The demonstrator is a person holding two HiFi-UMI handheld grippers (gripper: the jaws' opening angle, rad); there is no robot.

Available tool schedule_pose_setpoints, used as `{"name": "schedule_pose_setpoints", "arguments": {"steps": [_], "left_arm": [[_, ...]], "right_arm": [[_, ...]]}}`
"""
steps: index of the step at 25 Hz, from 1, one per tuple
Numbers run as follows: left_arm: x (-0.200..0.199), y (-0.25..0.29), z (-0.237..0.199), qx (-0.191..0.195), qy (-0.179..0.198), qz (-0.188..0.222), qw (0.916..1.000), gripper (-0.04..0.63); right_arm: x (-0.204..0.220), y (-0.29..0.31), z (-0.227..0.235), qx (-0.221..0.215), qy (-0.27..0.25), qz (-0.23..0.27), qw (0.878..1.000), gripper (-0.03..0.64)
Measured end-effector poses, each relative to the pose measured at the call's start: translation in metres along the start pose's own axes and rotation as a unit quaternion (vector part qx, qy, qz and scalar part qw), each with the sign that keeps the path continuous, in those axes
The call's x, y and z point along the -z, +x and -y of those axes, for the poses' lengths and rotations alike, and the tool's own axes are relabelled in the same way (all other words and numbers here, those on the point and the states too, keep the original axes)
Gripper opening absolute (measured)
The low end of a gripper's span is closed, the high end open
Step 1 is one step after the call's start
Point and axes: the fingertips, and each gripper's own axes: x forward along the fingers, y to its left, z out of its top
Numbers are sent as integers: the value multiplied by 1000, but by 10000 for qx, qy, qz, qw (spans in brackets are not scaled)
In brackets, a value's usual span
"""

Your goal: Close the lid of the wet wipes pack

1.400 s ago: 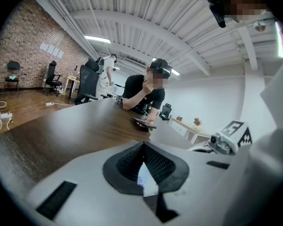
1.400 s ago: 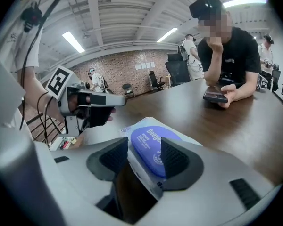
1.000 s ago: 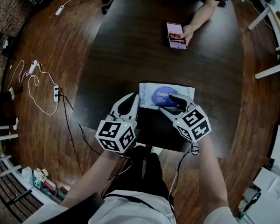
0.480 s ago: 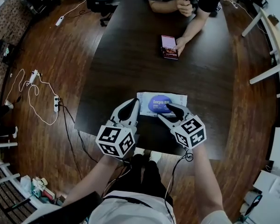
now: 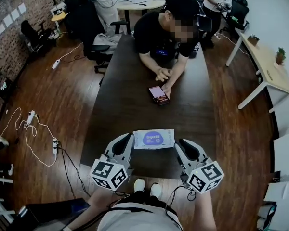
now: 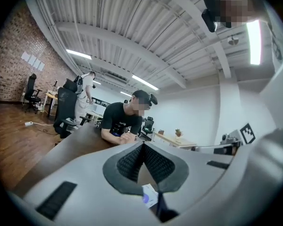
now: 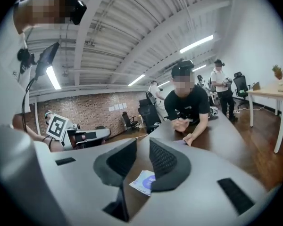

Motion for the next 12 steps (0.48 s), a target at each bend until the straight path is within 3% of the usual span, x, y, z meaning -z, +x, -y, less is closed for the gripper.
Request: {"name": "schedule_pose_setpoints", "arguments": {"steps": [6,12], "left_arm": [[-51,-29,29,425,386,401,9975,-2],[-71,-55,40,590,390,568,9959,-2]], "right_arm": [[-45,-67,-9,525,-228,630,9964,9],[-43,-101,-17,852,-72,818,9930,9]]}}
